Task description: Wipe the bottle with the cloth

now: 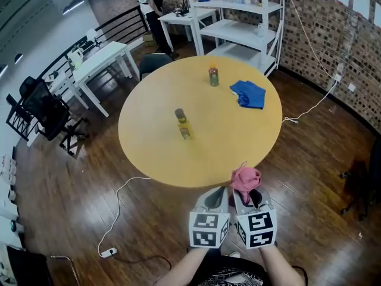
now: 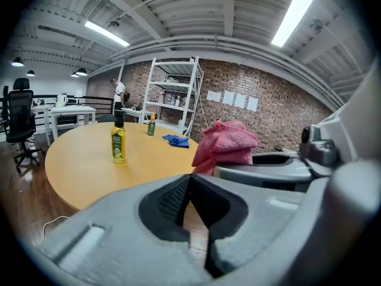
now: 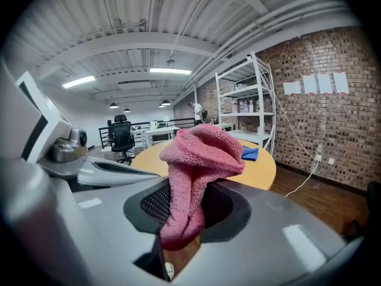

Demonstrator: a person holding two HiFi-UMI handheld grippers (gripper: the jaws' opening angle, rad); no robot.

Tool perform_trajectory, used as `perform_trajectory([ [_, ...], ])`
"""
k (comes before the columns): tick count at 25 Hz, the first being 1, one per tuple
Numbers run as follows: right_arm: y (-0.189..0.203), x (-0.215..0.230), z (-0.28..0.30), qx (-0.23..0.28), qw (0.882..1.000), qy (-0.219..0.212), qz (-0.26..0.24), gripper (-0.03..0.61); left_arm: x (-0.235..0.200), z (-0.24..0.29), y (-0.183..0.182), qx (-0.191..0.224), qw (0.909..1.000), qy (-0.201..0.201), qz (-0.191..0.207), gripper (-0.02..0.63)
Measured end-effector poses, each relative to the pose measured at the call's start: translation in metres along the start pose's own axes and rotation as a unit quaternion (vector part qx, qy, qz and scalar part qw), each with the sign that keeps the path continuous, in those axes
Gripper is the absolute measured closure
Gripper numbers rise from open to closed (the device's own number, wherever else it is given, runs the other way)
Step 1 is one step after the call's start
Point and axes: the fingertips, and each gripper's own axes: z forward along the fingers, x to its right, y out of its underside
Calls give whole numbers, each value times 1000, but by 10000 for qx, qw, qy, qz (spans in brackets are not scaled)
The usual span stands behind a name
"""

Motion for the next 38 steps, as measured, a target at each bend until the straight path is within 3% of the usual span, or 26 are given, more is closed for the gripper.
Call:
perform_trajectory([
  [6, -13, -39, 50, -39, 9986, -493, -177, 468, -59, -2, -5, 84, 9988, -428, -211, 611],
  [14, -21, -61, 108, -241, 9966, -749, -248, 468, -131, 14, -17, 124, 9981, -569, -208, 611],
  [20, -35, -49, 149, -320, 9967, -674, -310, 468, -172, 47, -51, 488, 9987, -2, -138, 611],
  [28, -62, -44, 195, -336, 9977, -495, -307, 468, -232, 81, -93, 566, 9961, 475, 487, 599],
  [36, -83, -42, 227, -299, 9987, -359, -223, 468, -254, 117, -118, 433, 9892, 994, 984, 448],
  [38, -88, -41, 231, -297, 9986, -398, -188, 468, -256, 125, -120, 397, 9869, 1116, 1097, 442],
])
